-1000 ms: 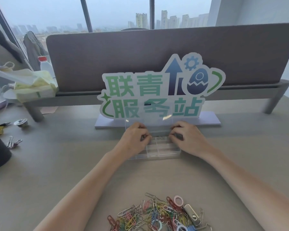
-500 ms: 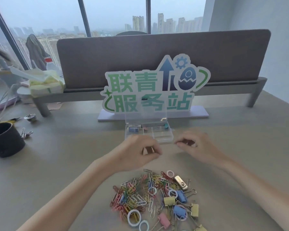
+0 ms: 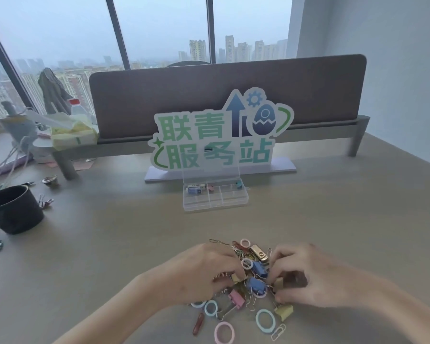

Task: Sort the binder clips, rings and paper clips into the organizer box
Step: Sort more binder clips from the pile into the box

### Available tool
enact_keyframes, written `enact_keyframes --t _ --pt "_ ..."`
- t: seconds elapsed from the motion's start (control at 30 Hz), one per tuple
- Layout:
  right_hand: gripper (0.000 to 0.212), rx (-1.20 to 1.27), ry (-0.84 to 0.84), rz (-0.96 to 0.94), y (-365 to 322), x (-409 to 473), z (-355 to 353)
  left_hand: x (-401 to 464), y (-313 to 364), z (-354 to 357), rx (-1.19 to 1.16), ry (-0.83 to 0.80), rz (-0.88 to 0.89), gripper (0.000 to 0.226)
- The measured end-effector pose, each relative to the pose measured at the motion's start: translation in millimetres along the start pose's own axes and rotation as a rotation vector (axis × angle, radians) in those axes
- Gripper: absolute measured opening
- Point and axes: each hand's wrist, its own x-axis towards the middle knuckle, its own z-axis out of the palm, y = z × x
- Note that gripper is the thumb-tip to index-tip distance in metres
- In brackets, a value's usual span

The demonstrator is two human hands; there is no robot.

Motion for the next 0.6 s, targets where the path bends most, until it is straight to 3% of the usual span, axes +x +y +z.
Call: enact_keyframes --t 0.37,0.6 --pt "0.012 0.045 0.043 0.048 1 -4 -8 8 -3 -5 -0.117 -0.057 0.002 0.022" --pt "0.011 -0.060 0.051 0.021 11 -4 -11 9 -4 -4 -0.146 -0.041 -0.018 0.017"
